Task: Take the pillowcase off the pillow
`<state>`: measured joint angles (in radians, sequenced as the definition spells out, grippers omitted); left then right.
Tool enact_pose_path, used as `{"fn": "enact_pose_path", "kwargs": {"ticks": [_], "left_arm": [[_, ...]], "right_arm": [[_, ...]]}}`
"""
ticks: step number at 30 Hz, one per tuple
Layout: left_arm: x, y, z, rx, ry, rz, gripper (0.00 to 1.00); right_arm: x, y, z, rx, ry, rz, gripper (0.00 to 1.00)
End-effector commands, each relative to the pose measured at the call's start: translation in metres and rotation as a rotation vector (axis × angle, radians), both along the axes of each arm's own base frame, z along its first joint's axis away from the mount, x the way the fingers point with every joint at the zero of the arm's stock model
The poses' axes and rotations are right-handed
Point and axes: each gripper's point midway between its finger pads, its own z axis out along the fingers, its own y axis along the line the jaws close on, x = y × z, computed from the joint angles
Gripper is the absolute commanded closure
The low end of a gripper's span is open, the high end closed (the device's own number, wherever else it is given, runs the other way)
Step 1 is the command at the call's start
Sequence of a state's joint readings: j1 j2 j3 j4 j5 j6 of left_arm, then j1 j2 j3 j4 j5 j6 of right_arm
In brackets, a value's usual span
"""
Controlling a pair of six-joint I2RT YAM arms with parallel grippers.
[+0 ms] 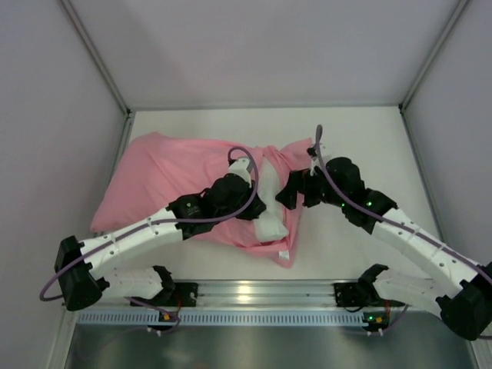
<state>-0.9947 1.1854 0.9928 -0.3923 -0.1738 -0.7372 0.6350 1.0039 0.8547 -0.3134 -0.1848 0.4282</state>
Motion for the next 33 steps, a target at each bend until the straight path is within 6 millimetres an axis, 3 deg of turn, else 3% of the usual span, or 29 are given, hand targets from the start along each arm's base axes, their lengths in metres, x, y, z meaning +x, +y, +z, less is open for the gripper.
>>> {"fn": "enact_pose_path", "kwargs": {"ticks": [1,5,8,11,12,13,16,19,22,29,30,31,33], "left_arm": [[0.000,-0.027,0.064,-0.208,-0.092,-0.038,1.00],[-0.008,-0.024,0.071,-0.229,-0.096,-0.058,1.00],[-0.021,-0.018,0.083,-0.278,-0.096,-0.085,1.00],[-0.039,-0.008,0.087,-0.326,-0.079,-0.120,1.00],[-0.049,-0.002,0.090,-0.353,-0.075,-0.144,1.00],[-0.054,0.002,0.092,-0.375,-0.065,-0.150,1.00],[-0.075,0.014,0.103,-0.437,-0.067,-0.208,1.00],[-0.089,0.026,0.113,-0.480,-0.068,-0.235,1.00],[-0.098,0.038,0.121,-0.520,-0.078,-0.245,1.00],[-0.102,0.052,0.112,-0.496,-0.069,-0.220,1.00],[-0.098,0.051,0.112,-0.487,-0.073,-0.208,1.00],[-0.095,0.047,0.110,-0.471,-0.078,-0.211,1.00],[-0.087,0.031,0.113,-0.457,-0.097,-0.233,1.00]], "right_arm": [[0.002,0.001,-0.013,-0.070,0.003,-0.025,0.07],[0.024,-0.009,-0.036,-0.154,0.027,-0.145,0.19],[0.050,-0.034,-0.048,-0.260,0.001,-0.315,0.38],[0.075,-0.059,-0.049,-0.310,-0.010,-0.440,0.73],[0.081,-0.064,-0.051,-0.309,-0.002,-0.458,0.94],[0.096,-0.071,-0.051,-0.305,0.006,-0.493,1.00],[0.123,-0.069,-0.054,-0.277,0.023,-0.498,1.00],[0.155,-0.080,-0.064,-0.252,0.072,-0.525,1.00],[0.181,-0.071,-0.071,-0.197,0.121,-0.474,1.00],[0.220,-0.070,-0.076,-0.098,0.178,-0.411,1.00],[0.211,-0.059,-0.076,-0.070,0.216,-0.342,0.67],[0.205,-0.054,-0.074,-0.055,0.229,-0.318,0.42],[0.180,-0.055,-0.058,-0.010,0.206,-0.317,0.16]]}}
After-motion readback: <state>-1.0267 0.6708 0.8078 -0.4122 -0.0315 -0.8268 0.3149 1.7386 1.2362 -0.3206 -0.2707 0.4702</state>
